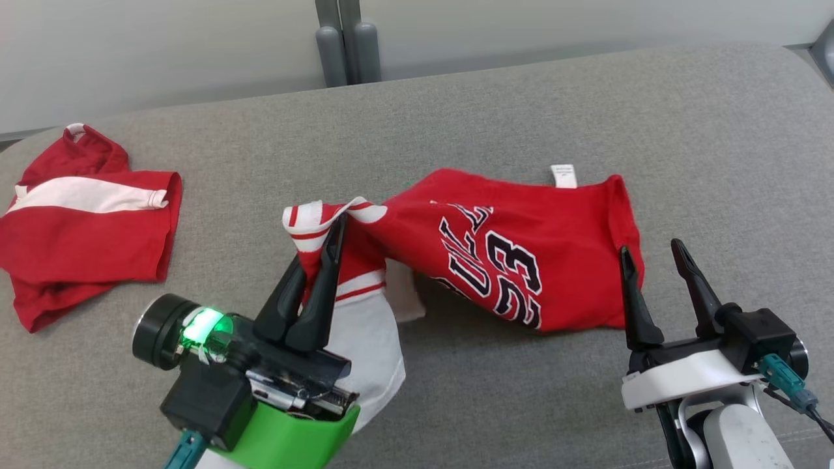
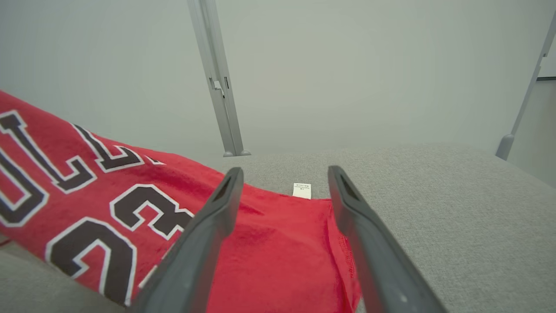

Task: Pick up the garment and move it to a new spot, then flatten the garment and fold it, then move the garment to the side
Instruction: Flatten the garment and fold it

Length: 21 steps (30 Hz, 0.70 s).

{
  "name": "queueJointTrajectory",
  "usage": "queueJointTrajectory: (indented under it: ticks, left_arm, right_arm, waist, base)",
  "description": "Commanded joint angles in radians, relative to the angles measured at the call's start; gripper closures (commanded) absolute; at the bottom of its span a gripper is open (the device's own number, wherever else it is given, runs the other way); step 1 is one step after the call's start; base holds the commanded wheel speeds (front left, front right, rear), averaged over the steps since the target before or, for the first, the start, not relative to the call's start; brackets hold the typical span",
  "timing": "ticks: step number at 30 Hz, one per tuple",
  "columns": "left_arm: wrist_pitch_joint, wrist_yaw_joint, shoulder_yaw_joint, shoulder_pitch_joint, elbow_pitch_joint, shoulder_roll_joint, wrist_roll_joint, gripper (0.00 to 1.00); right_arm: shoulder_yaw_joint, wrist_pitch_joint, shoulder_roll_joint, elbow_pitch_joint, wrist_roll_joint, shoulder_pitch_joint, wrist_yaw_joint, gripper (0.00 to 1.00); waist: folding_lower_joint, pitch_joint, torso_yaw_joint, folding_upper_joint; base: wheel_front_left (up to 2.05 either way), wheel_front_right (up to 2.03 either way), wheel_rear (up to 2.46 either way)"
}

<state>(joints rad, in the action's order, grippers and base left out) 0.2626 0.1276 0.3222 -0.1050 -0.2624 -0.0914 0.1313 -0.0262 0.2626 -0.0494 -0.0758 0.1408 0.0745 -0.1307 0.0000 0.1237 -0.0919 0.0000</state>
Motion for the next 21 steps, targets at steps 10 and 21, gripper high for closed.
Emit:
queueJointTrajectory:
  ticks: [10, 21]
  left_arm:
    - [-0.049, -0.005, 0.004, -0.072, -0.064, -0.010, 0.005, 1.00]
    - [-0.005, -0.042, -0.188, -0.363, 0.476, -0.094, 0.030, 1.00]
  right_arm:
    - [-0.014, 0.003, -0.002, 0.009, 0.013, 0.009, 0.000, 0.00]
    - [-0.037, 0.003, -0.001, 0.029, 0.029, 0.077, 0.000, 0.00]
  waist:
    - [0.0000, 0.053, -0.077, 0.0000]
    - [0.0000, 0.205, -0.187, 0.0000]
  base:
    - [0.00, 0.00, 0.00]
    - [0.00, 0.00, 0.00]
